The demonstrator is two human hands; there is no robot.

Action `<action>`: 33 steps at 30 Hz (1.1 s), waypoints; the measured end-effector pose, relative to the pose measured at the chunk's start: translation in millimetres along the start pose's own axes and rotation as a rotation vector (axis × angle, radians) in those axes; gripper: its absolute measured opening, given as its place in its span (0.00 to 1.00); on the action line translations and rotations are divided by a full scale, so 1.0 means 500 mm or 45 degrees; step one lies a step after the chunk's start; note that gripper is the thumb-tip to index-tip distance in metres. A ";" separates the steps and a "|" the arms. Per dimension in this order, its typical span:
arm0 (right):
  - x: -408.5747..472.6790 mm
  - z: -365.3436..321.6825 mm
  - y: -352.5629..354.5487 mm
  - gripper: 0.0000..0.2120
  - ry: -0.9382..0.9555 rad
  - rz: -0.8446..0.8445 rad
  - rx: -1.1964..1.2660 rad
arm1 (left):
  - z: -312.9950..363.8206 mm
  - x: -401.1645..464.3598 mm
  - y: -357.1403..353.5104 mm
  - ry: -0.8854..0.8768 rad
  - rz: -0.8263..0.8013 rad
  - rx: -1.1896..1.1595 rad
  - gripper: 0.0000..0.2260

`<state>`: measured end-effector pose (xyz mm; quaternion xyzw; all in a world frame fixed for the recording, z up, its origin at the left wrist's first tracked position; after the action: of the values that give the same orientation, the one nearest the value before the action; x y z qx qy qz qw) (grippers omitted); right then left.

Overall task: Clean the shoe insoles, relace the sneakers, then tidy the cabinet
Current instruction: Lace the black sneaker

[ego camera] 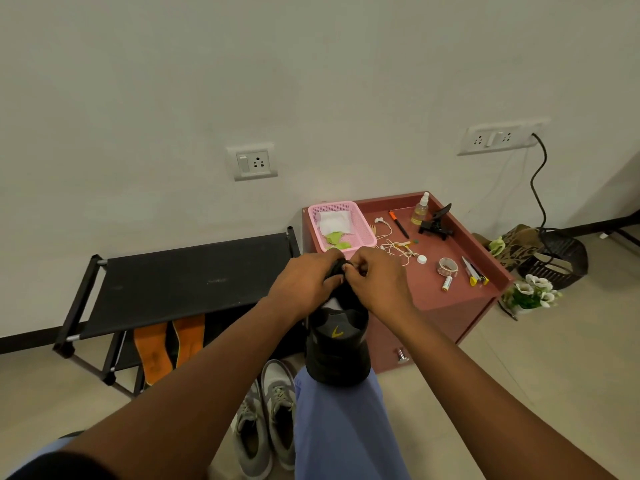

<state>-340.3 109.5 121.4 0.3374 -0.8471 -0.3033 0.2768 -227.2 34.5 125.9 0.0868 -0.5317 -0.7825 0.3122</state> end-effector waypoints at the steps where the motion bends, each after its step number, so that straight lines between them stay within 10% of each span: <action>1: 0.002 0.001 0.001 0.08 -0.018 -0.034 0.025 | 0.001 0.001 0.000 0.000 0.021 0.003 0.15; 15: 0.021 0.055 -0.017 0.08 -0.484 -0.234 0.159 | 0.021 -0.010 0.002 -0.108 0.159 0.063 0.06; 33: -0.001 0.030 0.000 0.08 -0.402 -0.056 0.243 | -0.037 -0.025 0.023 0.207 0.360 -0.053 0.08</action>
<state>-350.0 114.6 111.3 0.3289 -0.8973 -0.2767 0.1003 -204.1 24.5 125.9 0.0674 -0.4952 -0.7320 0.4630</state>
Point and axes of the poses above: each hand's wrist, its own x-axis towards the middle knuckle, its own y-axis out of the back of the hand, z = x × y, the point moved 9 cm from there along x, towards the middle knuckle, and after that the axes turned 4 degrees about z, right-handed, at the moved point
